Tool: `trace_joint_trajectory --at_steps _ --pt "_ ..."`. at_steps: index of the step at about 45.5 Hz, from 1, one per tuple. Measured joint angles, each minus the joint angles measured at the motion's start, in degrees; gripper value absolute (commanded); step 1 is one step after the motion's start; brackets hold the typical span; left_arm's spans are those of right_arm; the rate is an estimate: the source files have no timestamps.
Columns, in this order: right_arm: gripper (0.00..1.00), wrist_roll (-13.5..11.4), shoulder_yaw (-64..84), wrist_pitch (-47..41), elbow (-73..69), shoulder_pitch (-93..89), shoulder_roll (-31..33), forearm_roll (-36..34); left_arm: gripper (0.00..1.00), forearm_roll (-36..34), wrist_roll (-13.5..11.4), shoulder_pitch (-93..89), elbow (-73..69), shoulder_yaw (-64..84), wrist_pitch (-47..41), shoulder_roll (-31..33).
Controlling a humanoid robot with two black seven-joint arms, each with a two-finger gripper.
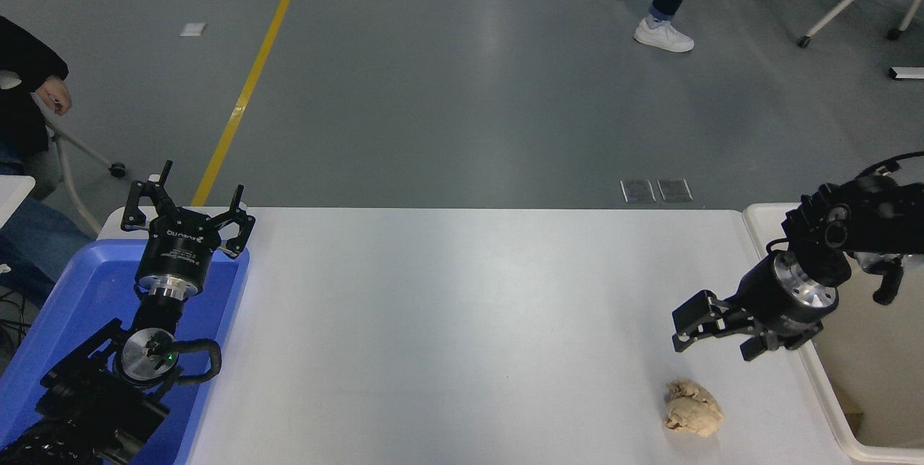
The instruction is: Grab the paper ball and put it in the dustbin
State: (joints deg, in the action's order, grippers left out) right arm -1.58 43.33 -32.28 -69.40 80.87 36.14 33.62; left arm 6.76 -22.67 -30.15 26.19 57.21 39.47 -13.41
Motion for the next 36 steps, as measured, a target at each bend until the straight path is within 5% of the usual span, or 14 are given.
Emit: trace_joint_trajectory --at_steps 27,29,34,36 --pt "0.98 0.0 -8.01 4.1 9.09 -15.21 -3.8 4.49 1.0 0.0 0.02 0.0 0.0 0.0 0.04 -0.02" --pt "0.9 0.01 -8.25 4.28 9.59 -15.85 -4.12 4.53 1.0 0.01 0.04 0.0 0.0 0.0 0.05 -0.02" --pt "0.34 0.15 -8.72 4.68 10.42 -16.97 -4.73 4.6 1.0 0.01 0.08 0.0 0.0 0.0 0.06 -0.02" --pt "0.21 0.22 -8.85 4.82 10.66 -17.34 -4.89 4.6 1.0 0.01 0.08 0.0 0.0 0.0 0.06 -0.02"
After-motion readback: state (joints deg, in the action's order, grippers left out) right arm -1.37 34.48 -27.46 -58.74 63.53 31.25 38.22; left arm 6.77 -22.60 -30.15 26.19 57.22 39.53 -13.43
